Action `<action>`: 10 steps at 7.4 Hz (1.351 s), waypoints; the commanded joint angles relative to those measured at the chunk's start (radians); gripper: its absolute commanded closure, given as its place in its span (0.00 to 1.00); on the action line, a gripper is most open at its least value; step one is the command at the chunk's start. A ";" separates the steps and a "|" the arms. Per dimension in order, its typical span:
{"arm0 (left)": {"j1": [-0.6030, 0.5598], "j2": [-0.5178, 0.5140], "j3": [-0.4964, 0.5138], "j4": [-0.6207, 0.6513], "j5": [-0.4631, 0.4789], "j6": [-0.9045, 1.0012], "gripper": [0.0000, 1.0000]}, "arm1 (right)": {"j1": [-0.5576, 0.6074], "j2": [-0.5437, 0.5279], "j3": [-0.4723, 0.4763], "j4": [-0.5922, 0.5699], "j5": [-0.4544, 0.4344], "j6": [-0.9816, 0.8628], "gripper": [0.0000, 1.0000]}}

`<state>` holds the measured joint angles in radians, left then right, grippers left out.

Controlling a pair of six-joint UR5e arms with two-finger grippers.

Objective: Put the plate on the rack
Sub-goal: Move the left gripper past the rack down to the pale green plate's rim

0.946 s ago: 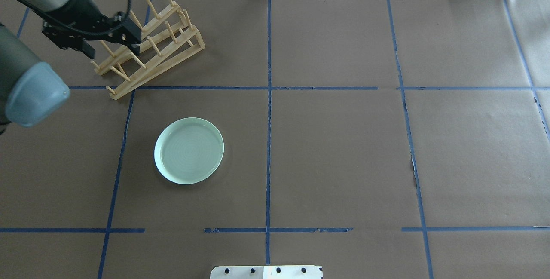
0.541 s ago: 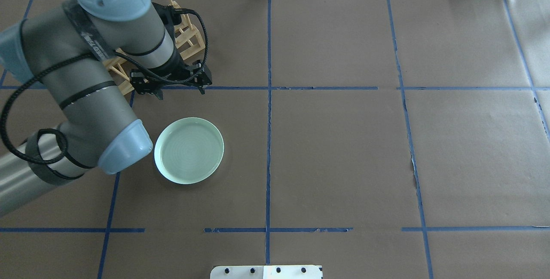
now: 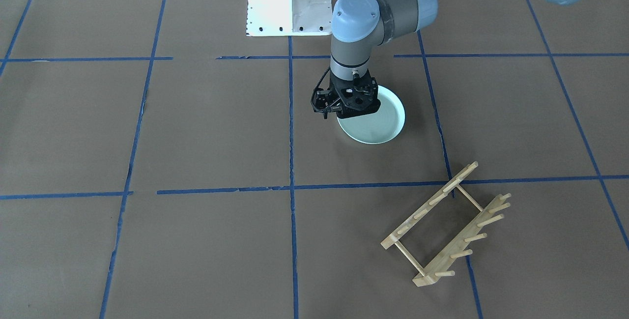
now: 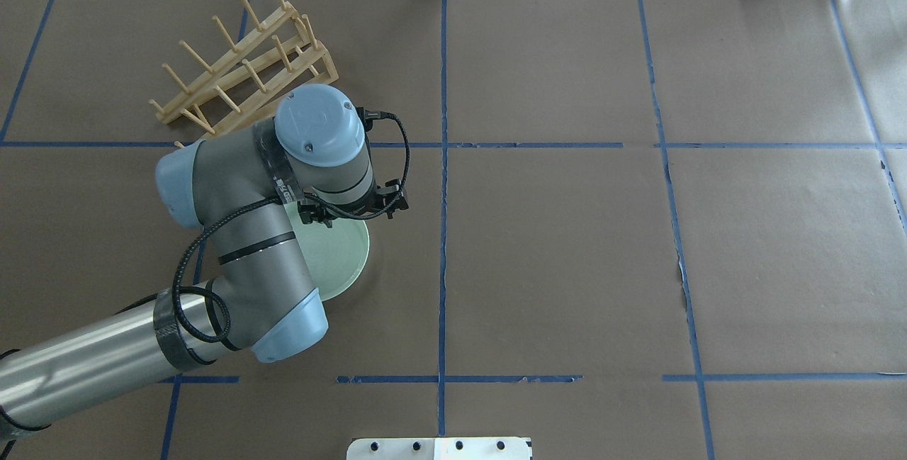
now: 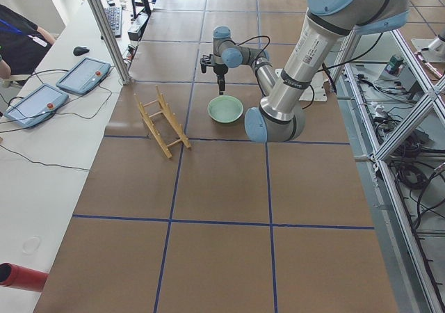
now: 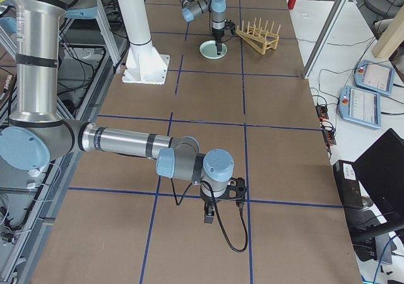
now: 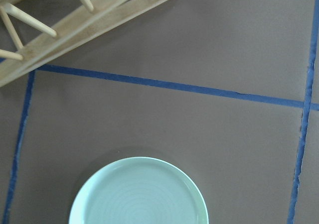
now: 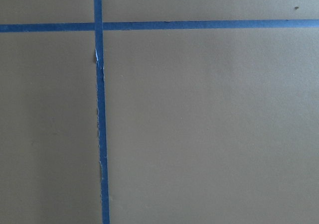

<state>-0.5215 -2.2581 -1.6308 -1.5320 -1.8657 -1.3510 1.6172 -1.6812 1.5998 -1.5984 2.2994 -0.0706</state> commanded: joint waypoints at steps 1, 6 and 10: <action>0.028 0.005 0.058 -0.062 0.014 -0.023 0.00 | 0.000 0.000 0.000 0.000 0.000 0.000 0.00; 0.038 0.014 0.055 -0.076 0.014 -0.023 0.19 | 0.001 0.000 0.000 0.000 0.000 0.000 0.00; 0.046 0.048 0.049 -0.105 0.014 -0.028 0.44 | 0.001 0.000 0.000 0.000 0.000 0.000 0.00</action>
<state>-0.4770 -2.2222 -1.5776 -1.6258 -1.8515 -1.3774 1.6174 -1.6812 1.5999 -1.5984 2.2994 -0.0702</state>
